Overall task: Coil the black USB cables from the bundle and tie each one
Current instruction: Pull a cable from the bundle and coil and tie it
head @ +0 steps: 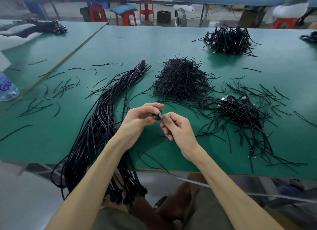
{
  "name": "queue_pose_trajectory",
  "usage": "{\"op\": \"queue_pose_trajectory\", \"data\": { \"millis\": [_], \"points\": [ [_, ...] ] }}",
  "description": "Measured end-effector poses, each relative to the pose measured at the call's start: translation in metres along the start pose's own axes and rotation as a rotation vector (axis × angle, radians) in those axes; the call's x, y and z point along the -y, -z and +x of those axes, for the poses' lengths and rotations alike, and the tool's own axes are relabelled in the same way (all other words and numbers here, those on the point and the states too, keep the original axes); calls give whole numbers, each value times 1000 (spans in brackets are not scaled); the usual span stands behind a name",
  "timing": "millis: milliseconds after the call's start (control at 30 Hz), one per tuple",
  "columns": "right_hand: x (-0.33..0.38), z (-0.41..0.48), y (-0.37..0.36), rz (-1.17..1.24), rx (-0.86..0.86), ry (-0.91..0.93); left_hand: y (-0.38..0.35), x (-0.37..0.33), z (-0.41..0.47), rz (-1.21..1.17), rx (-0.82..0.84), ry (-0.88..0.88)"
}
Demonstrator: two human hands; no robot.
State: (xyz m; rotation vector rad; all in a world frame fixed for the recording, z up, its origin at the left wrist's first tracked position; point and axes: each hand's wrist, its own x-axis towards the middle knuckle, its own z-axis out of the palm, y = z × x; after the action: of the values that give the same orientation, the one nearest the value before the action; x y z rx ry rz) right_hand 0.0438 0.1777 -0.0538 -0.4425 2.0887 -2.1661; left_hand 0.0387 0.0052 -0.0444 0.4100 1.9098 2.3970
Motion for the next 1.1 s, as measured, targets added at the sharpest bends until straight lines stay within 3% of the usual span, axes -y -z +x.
{"op": "queue_pose_trajectory", "data": {
  "millis": [367, 633, 800, 933, 1100],
  "points": [
    [3, -2, -2, -62, 8, -31, -5, 5, 2, 654, -340, -207],
    [6, -3, -2, -77, -12, -37, -5, 6, 1, 255, -219, -40],
    [5, -3, -2, -80, -6, -31, -6, 10, 1, 253, -189, 139],
    [2, -1, -2, -57, -21, -38, -3, 9, 1, 193, -30, 77],
    [2, -1, 0, -3, -19, -40, 3, 7, 0, 162, -29, -58]
  ]
}}
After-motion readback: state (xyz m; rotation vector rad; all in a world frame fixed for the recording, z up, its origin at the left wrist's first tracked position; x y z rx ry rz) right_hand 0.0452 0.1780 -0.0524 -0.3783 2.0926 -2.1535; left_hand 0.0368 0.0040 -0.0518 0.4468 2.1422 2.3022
